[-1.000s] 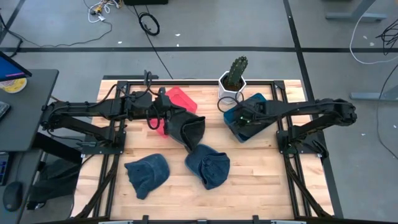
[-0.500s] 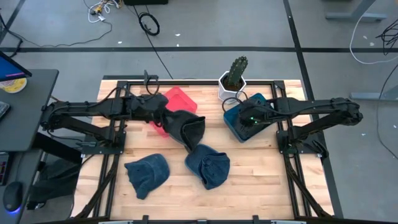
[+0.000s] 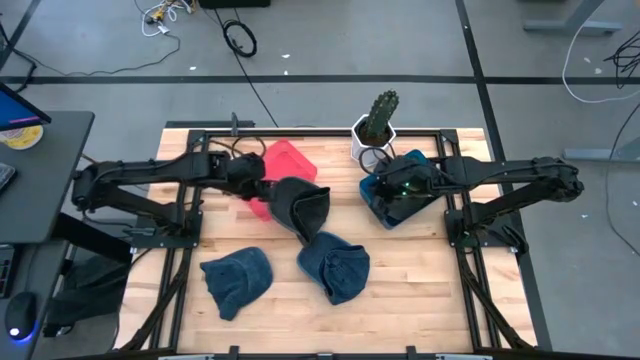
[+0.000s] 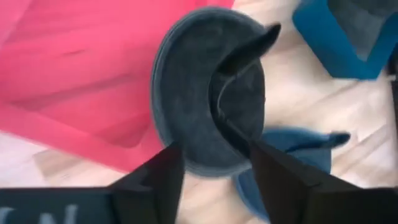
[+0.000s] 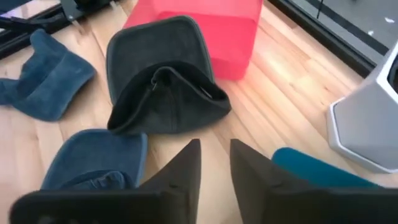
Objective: Pick & Place hat
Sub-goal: Put the black cap into the blue bin
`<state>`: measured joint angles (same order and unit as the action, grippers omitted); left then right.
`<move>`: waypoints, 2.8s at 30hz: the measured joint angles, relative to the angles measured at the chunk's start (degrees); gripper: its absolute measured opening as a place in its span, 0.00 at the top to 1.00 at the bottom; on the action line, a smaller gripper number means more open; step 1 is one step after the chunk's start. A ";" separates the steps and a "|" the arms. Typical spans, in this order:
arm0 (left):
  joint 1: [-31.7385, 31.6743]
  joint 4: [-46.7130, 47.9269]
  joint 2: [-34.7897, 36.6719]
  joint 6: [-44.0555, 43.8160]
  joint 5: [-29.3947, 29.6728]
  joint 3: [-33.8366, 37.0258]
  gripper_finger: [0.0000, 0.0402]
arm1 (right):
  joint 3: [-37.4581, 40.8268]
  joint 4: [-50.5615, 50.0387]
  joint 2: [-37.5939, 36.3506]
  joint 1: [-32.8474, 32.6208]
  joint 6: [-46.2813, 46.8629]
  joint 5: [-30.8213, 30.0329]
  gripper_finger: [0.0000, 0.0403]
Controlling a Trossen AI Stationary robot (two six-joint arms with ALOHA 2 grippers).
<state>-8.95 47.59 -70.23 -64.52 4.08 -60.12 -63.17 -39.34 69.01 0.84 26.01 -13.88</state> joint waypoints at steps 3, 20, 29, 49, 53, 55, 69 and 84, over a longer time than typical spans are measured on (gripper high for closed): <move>0.08 1.47 -2.41 -1.61 -0.99 0.04 0.43 | -0.03 0.96 0.00 0.00 -0.14 -0.01 0.74; -1.51 1.68 -14.48 0.73 -4.23 0.11 0.37 | -0.03 2.19 0.00 -1.16 -8.54 6.56 0.71; -1.49 -2.10 -16.46 1.24 -5.36 0.09 0.38 | -0.03 3.39 0.00 -1.16 -10.05 8.26 0.71; -1.49 -4.90 -16.03 15.73 -5.39 0.03 0.96 | -0.03 4.25 -0.17 -1.05 -7.01 8.36 0.75; -1.46 -6.77 -13.94 18.50 -4.19 0.11 0.97 | -0.03 4.22 -0.43 -1.05 -6.23 8.36 0.75; -1.44 -7.88 -12.44 20.09 -4.03 0.11 0.97 | -0.03 4.04 -0.72 -1.05 -5.12 8.38 0.75; -0.19 -11.05 2.00 39.80 -3.94 0.11 0.97 | -0.03 3.22 -7.93 1.16 0.57 8.36 0.75; 10.96 -29.52 7.95 82.50 7.39 0.11 0.97 | -0.03 -1.43 -13.90 8.07 16.94 23.55 0.69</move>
<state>2.01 18.07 -62.28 17.98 11.46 -60.01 -63.20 -40.77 55.11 8.91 42.95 9.67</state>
